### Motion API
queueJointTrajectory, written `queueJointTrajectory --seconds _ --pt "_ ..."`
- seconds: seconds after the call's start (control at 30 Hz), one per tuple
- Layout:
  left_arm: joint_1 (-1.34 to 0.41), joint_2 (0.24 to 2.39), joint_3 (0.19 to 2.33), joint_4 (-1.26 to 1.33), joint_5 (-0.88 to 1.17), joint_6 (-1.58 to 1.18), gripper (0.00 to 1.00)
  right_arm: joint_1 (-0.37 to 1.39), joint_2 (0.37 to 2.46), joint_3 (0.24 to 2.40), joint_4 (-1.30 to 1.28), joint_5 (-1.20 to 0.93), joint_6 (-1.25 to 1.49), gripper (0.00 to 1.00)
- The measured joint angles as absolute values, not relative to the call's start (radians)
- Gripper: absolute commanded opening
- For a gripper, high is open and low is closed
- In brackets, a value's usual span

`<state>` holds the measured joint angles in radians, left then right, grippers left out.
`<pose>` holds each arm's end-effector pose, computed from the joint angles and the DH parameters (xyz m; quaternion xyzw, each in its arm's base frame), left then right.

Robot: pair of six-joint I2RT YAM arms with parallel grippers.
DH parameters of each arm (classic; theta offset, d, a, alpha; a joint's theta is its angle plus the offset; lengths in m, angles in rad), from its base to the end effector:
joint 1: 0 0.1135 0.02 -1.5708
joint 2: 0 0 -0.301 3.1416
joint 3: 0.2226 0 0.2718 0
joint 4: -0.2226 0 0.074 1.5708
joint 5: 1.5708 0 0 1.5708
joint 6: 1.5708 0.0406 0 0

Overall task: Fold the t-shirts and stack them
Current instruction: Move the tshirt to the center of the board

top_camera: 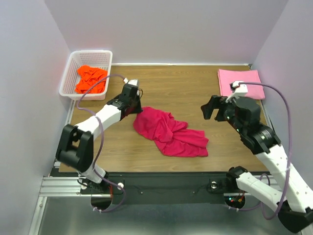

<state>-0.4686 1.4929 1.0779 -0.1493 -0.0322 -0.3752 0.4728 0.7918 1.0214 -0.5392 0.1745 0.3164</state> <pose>0.3219 -0.1615 0.3003 0.0331 0.8753 -0.1846 0.4457 0.1471 0.0673 0.4117 -0.0116 0.8062 0.1608 0.5693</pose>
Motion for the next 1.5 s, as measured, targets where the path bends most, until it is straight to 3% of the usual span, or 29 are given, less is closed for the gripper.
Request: queueJointTrajectory --seconds 0.03,0.07,0.17,0.3,0.5,0.8,1.0,1.33,1.47,1.5 --pt "-0.447 1.534 1.049 -0.164 -0.044 -0.377 0.46 0.473 0.825 1.015 -0.54 0.165 0.328 1.0" --pt "-0.424 1.571 1.029 -0.182 -0.058 -0.372 0.62 0.473 0.856 1.012 -0.543 0.155 0.344 1.0" --pt "-0.398 1.576 1.027 -0.213 -0.104 -0.363 0.73 0.473 0.958 1.0 -0.542 0.146 0.381 0.98" --pt "-0.469 1.468 1.064 -0.208 -0.145 -0.325 0.73 0.473 1.056 0.943 -0.551 0.146 0.43 0.88" --pt "-0.69 1.351 1.076 -0.198 -0.145 -0.297 0.73 0.473 1.163 0.869 -0.565 0.176 0.498 0.88" --pt "-1.066 1.609 1.076 -0.212 -0.169 -0.289 0.73 0.453 1.299 0.802 -0.575 0.216 0.581 0.88" --pt "-1.122 1.751 1.133 -0.271 -0.242 -0.289 0.72 0.387 1.279 0.783 -0.57 0.228 0.624 0.88" --pt "-1.159 1.804 1.167 -0.308 -0.399 -0.334 0.67 0.314 1.236 0.736 -0.577 0.202 0.633 0.88" --pt "-1.166 1.843 1.179 -0.323 -0.444 -0.346 0.57 0.314 1.225 0.736 -0.577 0.179 0.633 0.88" --pt "-1.168 1.85 1.179 -0.33 -0.455 -0.35 0.51 0.314 1.221 0.736 -0.577 0.175 0.633 0.88"
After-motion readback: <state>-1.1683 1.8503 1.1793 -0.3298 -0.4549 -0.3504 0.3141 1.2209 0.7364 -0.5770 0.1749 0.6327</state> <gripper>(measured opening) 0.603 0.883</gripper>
